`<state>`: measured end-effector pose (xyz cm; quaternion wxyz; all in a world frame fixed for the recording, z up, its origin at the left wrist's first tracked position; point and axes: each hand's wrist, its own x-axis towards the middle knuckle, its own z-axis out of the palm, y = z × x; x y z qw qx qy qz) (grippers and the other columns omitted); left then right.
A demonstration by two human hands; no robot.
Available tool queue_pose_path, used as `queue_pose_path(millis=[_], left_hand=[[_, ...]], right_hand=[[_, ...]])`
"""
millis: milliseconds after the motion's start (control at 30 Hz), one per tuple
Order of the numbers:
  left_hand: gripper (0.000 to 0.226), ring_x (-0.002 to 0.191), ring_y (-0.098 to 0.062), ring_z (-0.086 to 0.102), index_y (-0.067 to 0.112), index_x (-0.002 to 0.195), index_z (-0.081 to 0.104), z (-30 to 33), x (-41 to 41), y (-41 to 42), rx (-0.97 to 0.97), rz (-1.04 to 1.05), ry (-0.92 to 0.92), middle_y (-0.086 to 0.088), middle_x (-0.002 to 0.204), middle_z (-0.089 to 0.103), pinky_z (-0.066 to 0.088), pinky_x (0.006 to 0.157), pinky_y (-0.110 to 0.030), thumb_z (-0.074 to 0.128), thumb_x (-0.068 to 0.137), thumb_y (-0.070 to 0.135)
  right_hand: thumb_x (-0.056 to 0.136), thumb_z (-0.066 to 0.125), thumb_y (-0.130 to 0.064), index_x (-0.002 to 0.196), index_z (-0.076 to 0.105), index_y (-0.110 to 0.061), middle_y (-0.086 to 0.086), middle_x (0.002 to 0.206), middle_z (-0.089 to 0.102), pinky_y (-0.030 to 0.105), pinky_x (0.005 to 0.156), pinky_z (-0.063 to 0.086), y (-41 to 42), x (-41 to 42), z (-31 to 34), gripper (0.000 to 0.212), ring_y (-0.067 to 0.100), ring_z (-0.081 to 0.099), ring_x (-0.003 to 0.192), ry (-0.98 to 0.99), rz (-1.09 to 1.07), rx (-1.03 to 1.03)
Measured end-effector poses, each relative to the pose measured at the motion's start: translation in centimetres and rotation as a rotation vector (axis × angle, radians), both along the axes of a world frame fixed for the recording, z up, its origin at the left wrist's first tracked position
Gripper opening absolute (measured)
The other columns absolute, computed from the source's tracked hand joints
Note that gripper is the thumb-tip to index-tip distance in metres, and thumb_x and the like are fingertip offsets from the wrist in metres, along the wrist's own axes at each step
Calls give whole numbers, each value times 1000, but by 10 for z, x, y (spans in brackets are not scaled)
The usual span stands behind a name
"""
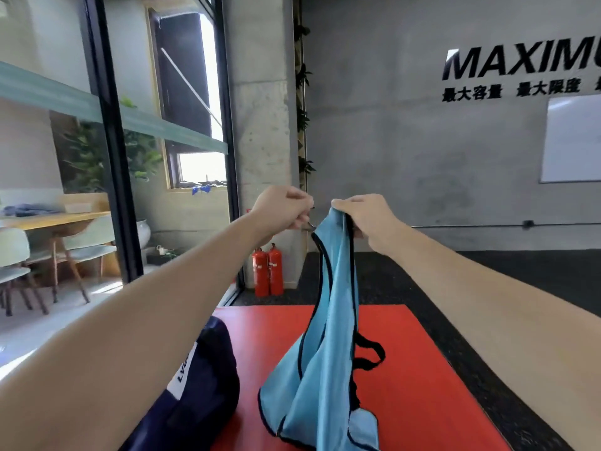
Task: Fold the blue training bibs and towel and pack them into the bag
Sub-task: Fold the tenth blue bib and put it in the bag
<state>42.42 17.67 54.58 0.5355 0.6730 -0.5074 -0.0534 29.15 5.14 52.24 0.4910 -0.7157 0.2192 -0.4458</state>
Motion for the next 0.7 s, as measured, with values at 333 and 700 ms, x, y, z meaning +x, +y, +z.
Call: queue_pose_path(millis=[333,700], left_hand=[[18,73,-13,69,31,88,71,-236,26,-12,399,65,7,1,80,74,61,78,-38,75,78,17],[53,105,-21,55,29,126,57,-399,27,-8,627,331,58,0,117,51,47,89,-32,74,78,43]], right_hand=[[91,71,-22,86,74,-12,0,91,71,25,73,47,-56,-34,-121,11,12,63,86,184,-124,86],[91,73,-25,84,78,-16,13,88,71,32,77,44,-94,-60,-273,13,15,58,84,409,-127,179]])
